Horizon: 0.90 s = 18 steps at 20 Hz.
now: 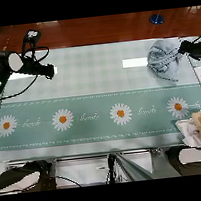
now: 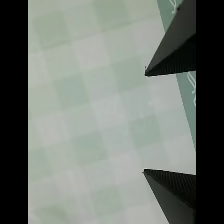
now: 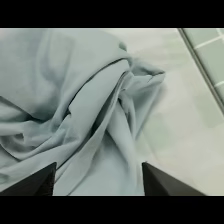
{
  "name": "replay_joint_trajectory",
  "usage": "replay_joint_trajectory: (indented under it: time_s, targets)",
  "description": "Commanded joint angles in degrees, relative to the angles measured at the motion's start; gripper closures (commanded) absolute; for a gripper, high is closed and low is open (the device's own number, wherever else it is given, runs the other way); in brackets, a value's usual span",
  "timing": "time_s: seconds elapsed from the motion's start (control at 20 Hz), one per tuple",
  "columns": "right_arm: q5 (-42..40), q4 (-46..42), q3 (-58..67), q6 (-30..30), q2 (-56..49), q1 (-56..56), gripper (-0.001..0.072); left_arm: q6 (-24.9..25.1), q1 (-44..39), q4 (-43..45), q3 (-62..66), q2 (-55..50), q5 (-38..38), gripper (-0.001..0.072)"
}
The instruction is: Fold the shirts.
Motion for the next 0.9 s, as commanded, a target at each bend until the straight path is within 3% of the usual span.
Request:
replay_joint_trajectory:
  time_s: [0.0,0.15,0.3,0.35,0.4,0.45,0.65,0.85]
  targets:
    - [-2.6,15.1,0.0,-4.4,-5.6,-1.0,0.0098,0.0,0.1,0.0,0.0,0.0,0.2,-0.0013]
    - [-1.8,24.2,0.0,-8.8,-9.8,-0.8,0.0104,0.0,0.0,-0.1,0.0,0.0,0.1,-0.0013]
    - [-1.4,25.0,0.0,-8.8,-12.6,1.6,0.0119,0.0,0.0,-0.9,0.0,0.0,0.1,-0.0013]
    - [-1.4,25.0,0.0,-8.0,-13.5,3.0,0.0211,0.0,0.0,-0.9,0.0,0.0,0.1,-0.0013]
    - [-1.4,25.0,0.0,-7.7,-14.1,4.3,0.0402,0.0,0.0,-0.9,0.0,0.0,0.1,-0.0013]
    - [-1.3,25.4,0.0,-7.7,-14.2,5.4,0.0692,0.0,0.0,-0.9,0.0,0.0,0.1,-0.0013]
    - [0.6,28.0,0.0,-18.0,-7.5,11.1,0.069,1.2,0.0,-0.9,0.1,0.9,0.1,-0.0013]
    - [8.8,28.0,0.0,-19.9,5.2,19.4,0.069,1.1,0.0,-2.4,1.1,5.4,-1.0,-0.0013]
